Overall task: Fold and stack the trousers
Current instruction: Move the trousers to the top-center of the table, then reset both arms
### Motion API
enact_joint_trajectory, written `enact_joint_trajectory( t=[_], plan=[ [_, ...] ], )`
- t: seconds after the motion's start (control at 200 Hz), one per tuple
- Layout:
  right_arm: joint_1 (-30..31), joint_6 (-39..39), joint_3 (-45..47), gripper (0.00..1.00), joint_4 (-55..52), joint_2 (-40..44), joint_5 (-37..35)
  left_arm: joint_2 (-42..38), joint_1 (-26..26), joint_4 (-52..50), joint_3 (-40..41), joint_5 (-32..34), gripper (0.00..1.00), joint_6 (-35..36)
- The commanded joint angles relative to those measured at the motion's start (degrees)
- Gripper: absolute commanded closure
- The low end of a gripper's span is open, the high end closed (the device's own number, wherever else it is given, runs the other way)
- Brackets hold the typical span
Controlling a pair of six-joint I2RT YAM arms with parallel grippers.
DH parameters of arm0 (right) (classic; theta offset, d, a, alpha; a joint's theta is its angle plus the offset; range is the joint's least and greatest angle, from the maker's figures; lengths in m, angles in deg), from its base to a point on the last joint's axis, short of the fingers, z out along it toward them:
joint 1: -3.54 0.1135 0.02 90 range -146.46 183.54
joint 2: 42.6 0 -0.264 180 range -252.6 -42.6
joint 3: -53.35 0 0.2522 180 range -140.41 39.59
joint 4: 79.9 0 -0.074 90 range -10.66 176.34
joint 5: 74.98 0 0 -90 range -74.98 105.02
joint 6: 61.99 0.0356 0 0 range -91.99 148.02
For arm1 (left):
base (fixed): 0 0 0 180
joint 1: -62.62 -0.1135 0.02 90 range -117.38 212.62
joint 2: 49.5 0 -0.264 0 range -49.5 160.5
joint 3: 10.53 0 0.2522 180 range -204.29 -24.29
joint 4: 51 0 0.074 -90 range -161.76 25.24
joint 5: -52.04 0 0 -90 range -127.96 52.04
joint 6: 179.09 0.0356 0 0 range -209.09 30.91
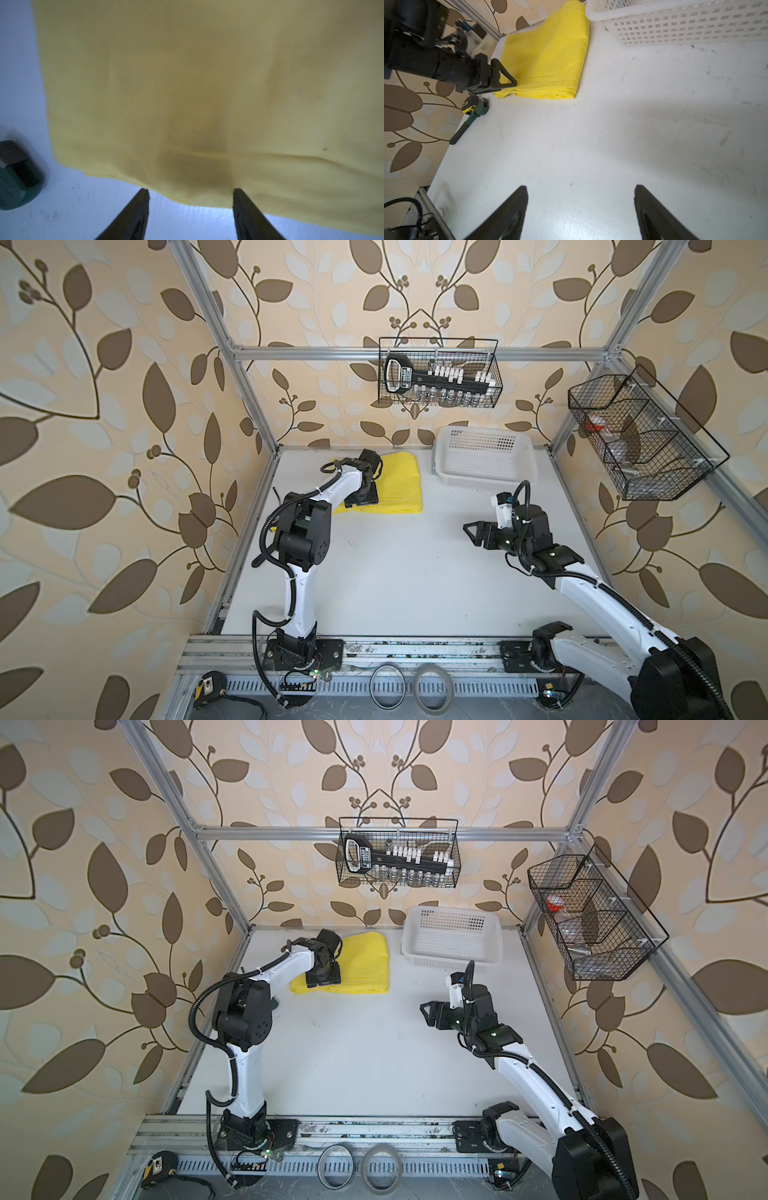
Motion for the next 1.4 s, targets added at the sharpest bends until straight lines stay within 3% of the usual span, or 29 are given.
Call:
enact_joint_trajectory(
  t=[0.0, 0.45, 0.585, 0.65, 0.705, 0.83, 0.945, 1.105, 1.27, 1.399],
  plan=[
    [-0.3, -1.0, -0.9, 0.19, -1.3, 1.8, 1.0, 1.5, 0.2, 5.0, 1.8, -1.3, 0.41, -2.5],
    [-1.6, -0.6, 2.2, 0.19, -2.0, 4.5, 0.7, 13.9, -2.7, 3.3, -13.5, 1.9, 0.46, 0.4],
    [-2.5, -1.4, 1.8, 0.18, -0.3, 3.6, 0.8, 11.8, -2.8, 1.9, -14.6, 2.1, 0.34, 2.5],
    [-3.1, -2.3, 1.2, 0.08, 0.6, 3.2, -0.1, 8.7, -2.8, 2.7, -12.5, 3.0, 0.29, 4.9],
    [-3.8, -3.1, 1.1, 0.0, 2.7, 3.4, -0.4, 5.2, -2.8, 4.5, -9.6, 3.4, 0.25, 7.5],
    [-7.0, -3.1, 0.9, 0.0, 8.6, 3.4, -0.2, -6.2, -2.8, 13.1, 3.2, 3.4, 0.1, 14.2],
    [-8.6, -6.9, 0.9, 0.0, 11.7, 1.5, -5.6, -17.4, -2.9, 22.5, 17.0, 6.5, 0.01, 19.5],
    [-12.9, -12.4, 5.7, 0.0, 20.9, -1.3, -15.7, -29.1, -5.2, 32.7, 33.3, 10.1, 0.01, 21.0],
    [-23.9, -12.7, 12.7, 0.0, 37.6, -7.2, -9.5, -36.1, -6.1, 44.3, 47.1, 12.9, 0.01, 21.4],
    [-24.6, -16.2, 16.4, 0.0, 49.5, -14.7, -8.2, -40.0, -10.7, 56.3, 58.0, 6.8, 0.01, 21.9]
  ],
)
